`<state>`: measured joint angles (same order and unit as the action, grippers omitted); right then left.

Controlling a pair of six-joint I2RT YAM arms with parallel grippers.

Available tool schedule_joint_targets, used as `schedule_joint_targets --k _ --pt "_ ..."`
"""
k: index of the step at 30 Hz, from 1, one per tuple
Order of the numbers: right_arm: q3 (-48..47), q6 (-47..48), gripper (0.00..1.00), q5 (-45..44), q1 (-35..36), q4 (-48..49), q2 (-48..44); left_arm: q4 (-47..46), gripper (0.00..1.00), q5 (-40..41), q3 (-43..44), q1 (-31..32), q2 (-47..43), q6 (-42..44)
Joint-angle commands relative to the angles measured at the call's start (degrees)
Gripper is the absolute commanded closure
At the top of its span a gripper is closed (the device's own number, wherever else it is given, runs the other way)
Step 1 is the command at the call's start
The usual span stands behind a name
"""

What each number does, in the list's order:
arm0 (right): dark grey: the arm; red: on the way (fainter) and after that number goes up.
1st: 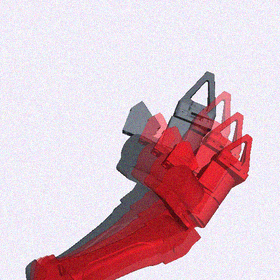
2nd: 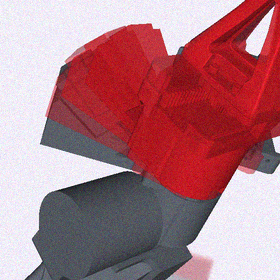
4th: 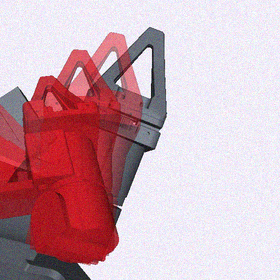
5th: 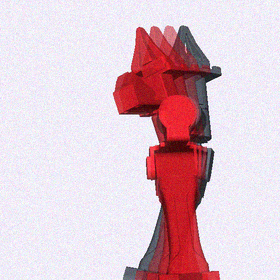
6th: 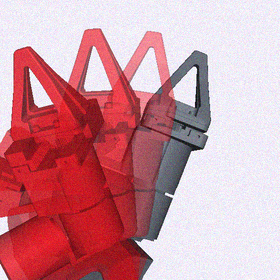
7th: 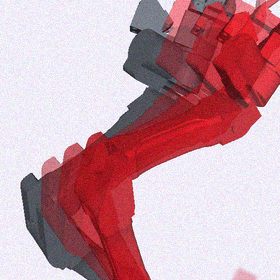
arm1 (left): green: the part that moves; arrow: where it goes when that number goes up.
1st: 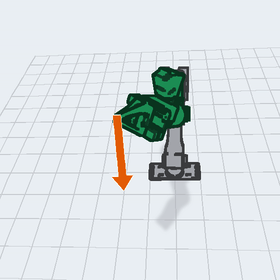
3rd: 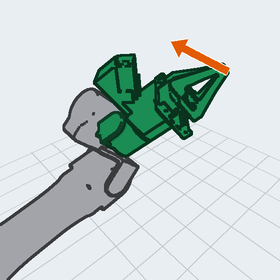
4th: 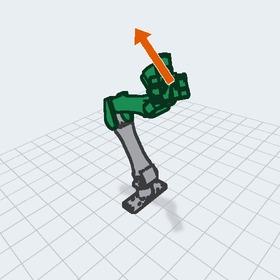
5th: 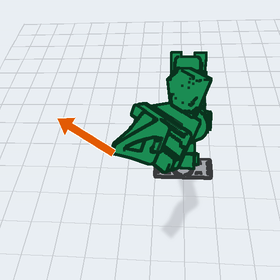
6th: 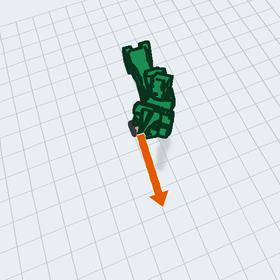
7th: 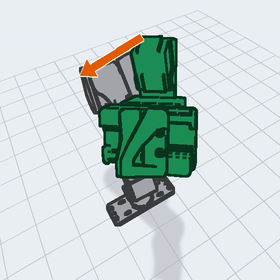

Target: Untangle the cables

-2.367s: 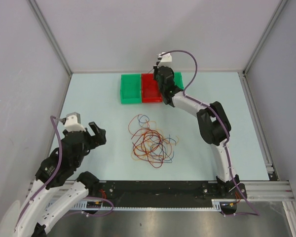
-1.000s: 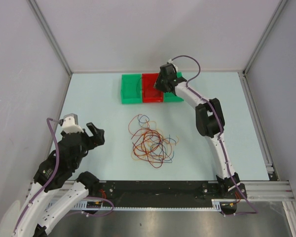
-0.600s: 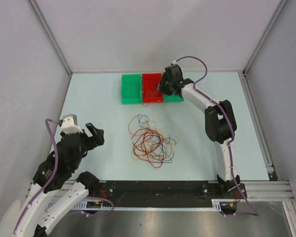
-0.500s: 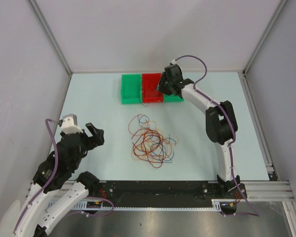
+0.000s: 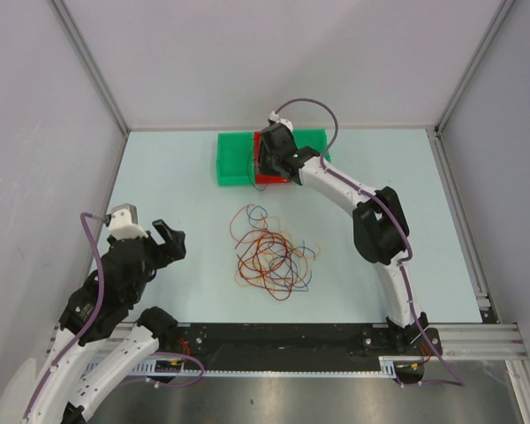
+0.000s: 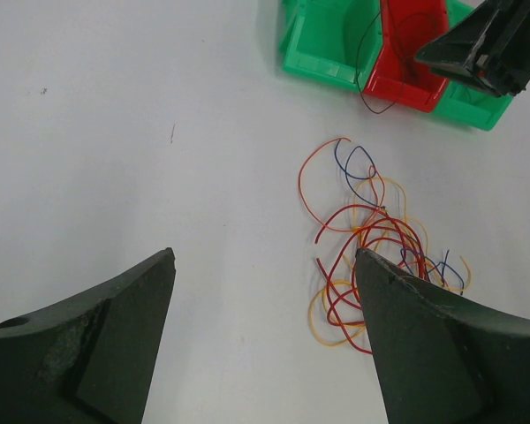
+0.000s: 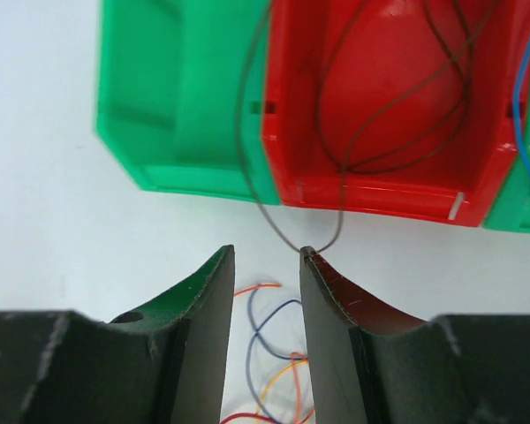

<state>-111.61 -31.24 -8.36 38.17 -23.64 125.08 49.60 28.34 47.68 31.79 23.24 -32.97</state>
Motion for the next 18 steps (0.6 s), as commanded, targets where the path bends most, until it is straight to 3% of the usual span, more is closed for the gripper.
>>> schedule_joint_targets --k 1,18 --pt "-1.4 0.5 0.60 -3.7 -0.7 -2.8 2.9 -1.1 0.12 0.3 0.2 -0.5 -0.1 0.3" --pt "-0.2 -2.2 0.61 -0.2 -2.3 1.0 7.8 -1.1 0.12 0.3 0.2 -0.7 0.1 0.3"
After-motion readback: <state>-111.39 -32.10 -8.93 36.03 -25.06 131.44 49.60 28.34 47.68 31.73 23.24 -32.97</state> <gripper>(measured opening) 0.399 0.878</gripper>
